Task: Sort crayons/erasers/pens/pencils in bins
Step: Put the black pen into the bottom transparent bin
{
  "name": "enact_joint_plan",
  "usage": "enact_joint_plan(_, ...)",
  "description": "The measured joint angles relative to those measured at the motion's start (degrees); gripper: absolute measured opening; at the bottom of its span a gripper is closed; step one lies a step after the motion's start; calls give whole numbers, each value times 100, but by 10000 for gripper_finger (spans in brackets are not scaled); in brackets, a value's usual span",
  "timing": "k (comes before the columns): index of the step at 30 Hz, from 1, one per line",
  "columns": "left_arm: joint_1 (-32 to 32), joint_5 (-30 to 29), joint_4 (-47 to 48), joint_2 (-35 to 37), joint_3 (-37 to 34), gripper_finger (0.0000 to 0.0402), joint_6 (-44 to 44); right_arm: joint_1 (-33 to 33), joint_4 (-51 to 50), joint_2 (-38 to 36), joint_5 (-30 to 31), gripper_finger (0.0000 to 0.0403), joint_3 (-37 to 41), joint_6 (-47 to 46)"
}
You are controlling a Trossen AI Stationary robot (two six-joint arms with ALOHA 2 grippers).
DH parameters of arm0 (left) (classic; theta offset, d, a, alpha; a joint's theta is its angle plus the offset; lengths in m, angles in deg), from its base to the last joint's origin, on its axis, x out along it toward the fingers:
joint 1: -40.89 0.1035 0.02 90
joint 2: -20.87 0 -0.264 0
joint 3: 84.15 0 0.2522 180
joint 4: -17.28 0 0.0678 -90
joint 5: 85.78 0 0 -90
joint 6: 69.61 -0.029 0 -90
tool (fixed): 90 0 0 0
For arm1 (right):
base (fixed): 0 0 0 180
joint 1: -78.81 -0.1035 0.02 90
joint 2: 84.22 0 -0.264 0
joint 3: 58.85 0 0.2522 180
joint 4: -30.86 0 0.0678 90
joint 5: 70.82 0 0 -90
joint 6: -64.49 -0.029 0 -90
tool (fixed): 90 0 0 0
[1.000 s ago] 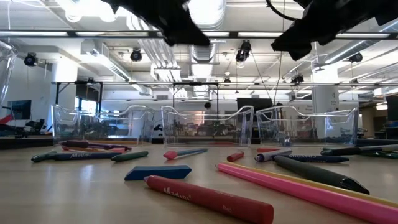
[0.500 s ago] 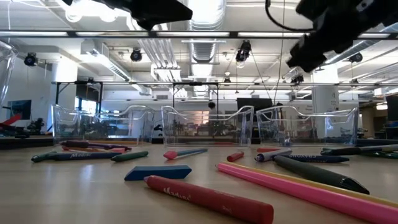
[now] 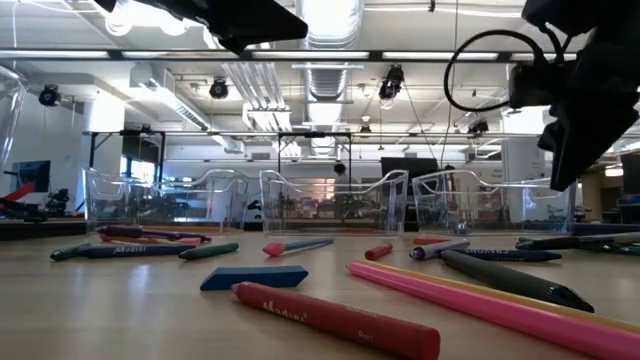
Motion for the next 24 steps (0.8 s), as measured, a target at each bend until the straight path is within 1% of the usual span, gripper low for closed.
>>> enact_joint_plan(7, 0, 8, -3, 0, -39, 31, 8, -16, 196, 154, -29, 123, 169, 33)
enact_joint_plan(14, 0, 10, -1, 0, -48, 31, 8, -214, 290, 704, -67, 130, 267, 52)
enact_joint_plan(24, 0, 12, 0, 0, -48, 31, 7, -269, 303, 1358, -54, 121, 197, 152)
